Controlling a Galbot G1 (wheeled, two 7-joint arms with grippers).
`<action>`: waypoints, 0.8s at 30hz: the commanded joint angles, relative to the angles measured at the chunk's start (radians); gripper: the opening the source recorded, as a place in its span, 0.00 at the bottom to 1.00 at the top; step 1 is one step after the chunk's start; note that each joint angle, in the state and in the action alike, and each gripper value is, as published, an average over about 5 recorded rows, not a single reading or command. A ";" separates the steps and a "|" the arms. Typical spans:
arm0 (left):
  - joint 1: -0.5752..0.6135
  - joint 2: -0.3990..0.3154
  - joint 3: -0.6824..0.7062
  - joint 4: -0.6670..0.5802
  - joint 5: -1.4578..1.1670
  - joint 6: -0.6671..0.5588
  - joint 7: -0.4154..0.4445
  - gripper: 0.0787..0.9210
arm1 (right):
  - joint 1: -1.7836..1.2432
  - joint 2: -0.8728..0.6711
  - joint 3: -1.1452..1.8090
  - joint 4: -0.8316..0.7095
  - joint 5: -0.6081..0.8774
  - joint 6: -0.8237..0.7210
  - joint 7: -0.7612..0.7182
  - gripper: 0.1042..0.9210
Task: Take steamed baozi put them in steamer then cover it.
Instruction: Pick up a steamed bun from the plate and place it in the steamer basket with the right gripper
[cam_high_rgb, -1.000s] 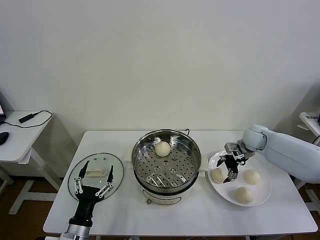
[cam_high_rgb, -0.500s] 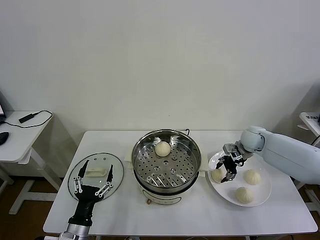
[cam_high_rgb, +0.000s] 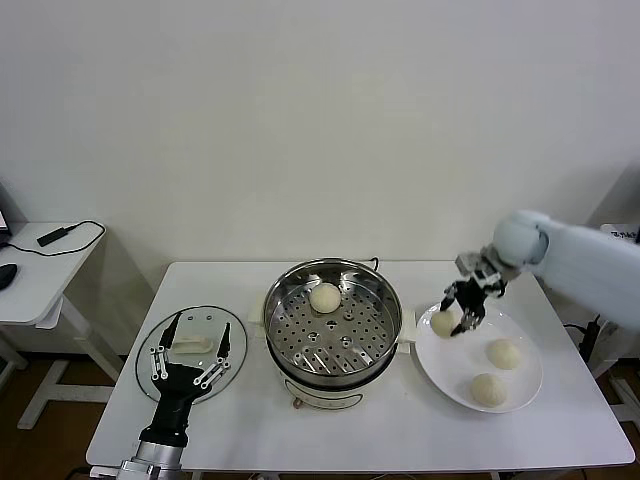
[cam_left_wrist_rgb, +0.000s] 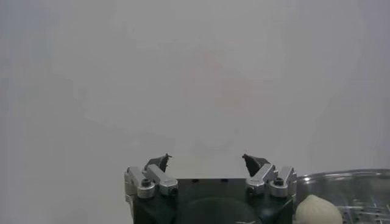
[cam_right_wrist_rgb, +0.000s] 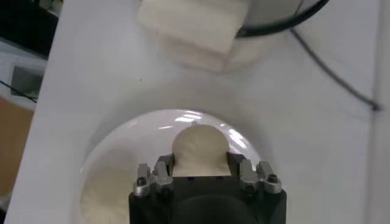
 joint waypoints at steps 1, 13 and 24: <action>-0.006 0.002 0.004 -0.003 0.000 0.002 0.000 0.88 | 0.367 0.107 -0.174 0.054 0.146 -0.018 -0.089 0.63; -0.036 0.009 0.008 0.003 0.000 0.014 -0.002 0.88 | 0.349 0.437 -0.217 0.155 0.412 -0.198 0.093 0.63; -0.046 0.013 0.011 0.014 -0.003 0.006 -0.006 0.88 | 0.174 0.613 -0.222 0.102 0.415 -0.258 0.278 0.62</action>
